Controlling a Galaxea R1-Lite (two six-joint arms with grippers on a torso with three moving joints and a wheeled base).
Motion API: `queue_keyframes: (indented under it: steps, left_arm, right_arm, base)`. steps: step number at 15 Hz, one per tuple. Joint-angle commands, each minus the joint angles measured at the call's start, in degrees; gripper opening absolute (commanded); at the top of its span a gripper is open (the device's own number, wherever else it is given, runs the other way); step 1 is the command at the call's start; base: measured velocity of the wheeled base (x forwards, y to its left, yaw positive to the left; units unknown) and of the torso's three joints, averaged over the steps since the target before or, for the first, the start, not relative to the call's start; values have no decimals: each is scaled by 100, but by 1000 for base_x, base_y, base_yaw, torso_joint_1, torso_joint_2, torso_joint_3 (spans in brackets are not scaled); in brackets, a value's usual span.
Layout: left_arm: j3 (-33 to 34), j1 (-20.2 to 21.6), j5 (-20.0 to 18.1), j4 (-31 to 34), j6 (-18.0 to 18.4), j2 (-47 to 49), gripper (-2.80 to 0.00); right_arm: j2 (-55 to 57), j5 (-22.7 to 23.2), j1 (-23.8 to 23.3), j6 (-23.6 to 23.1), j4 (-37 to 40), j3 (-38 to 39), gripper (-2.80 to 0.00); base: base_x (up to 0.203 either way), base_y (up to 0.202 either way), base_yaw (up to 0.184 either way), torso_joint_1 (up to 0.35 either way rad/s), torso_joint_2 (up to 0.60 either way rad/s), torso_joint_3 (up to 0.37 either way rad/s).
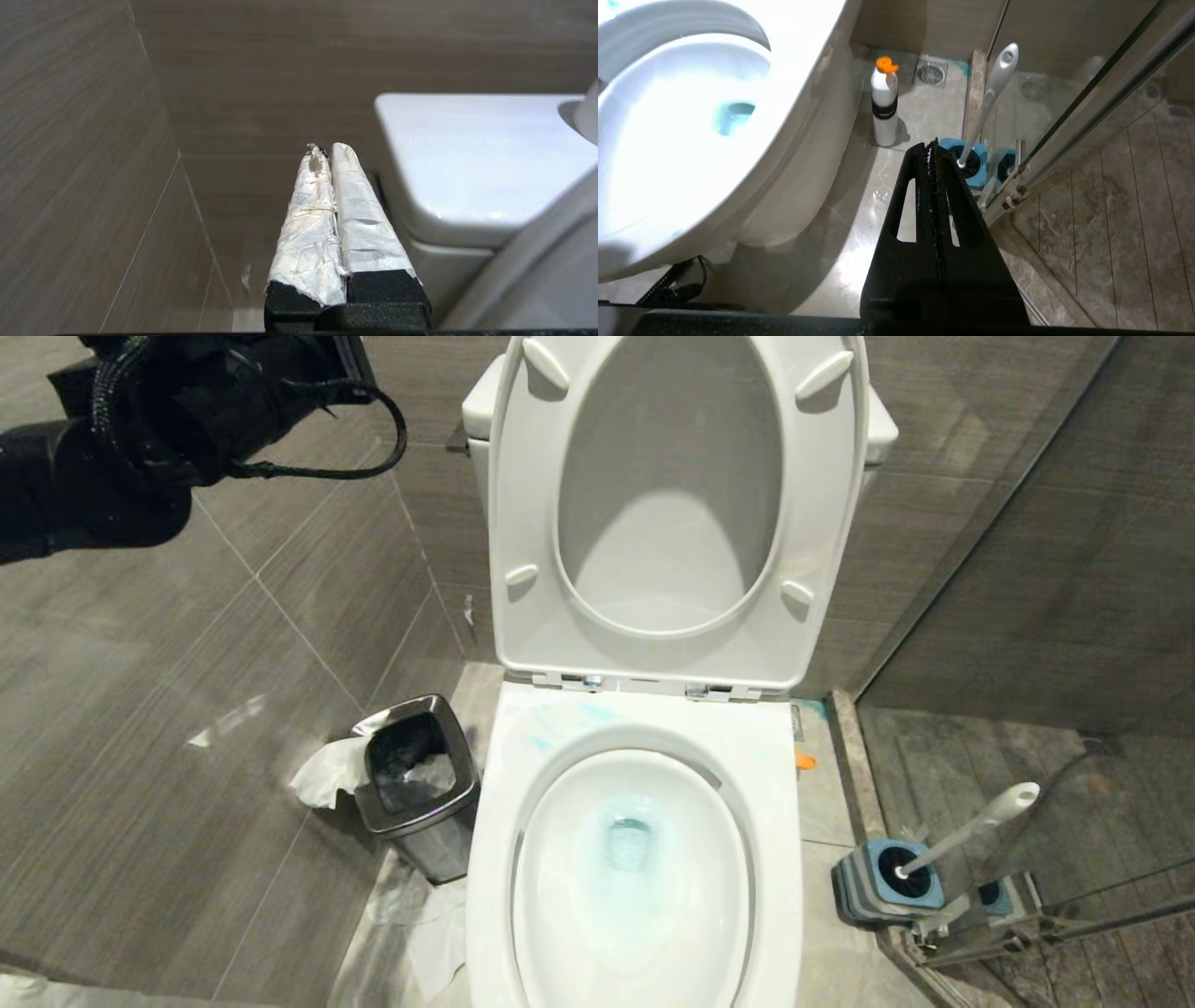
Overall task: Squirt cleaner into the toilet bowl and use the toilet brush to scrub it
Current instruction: Flush the toilet
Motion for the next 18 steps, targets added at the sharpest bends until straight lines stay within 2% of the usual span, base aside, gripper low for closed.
queue_keyframes:
  steps: [1, 6, 12, 13, 15, 18]
  left_arm:
    - [0, 25, 16, -285, 1, 156, -280]
    - [-8, 155, 39, -574, -21, 177, -280]
    - [0, 343, -24, -582, -368, -77, -280]
    - [0, 343, -97, -569, -423, -114, -280]
    - [0, 328, -481, -482, -517, -184, -280]
    - [0, 160, -536, -262, -535, -204, -280]
  right_arm:
    - [7, 4, 2, 0, 0, 1, -280]
    - [7, 4, 2, 0, 0, 1, -280]
    - [7, 4, 2, 0, 0, 1, -280]
    - [7, 4, 2, 0, 0, 1, -280]
    - [7, 4, 2, 0, 0, 1, -280]
    - [7, 4, 2, 0, 0, 1, -280]
  base:
    - [0, 0, 0, 7, 3, -203]
    - [0, 0, 0, 3, 3, -197]
    - [0, 0, 0, 2, 4, -80]
    - [0, 0, 0, 0, 0, 0]
    - [0, 0, 0, 0, 0, 0]
    - [0, 0, 0, 0, 0, 0]
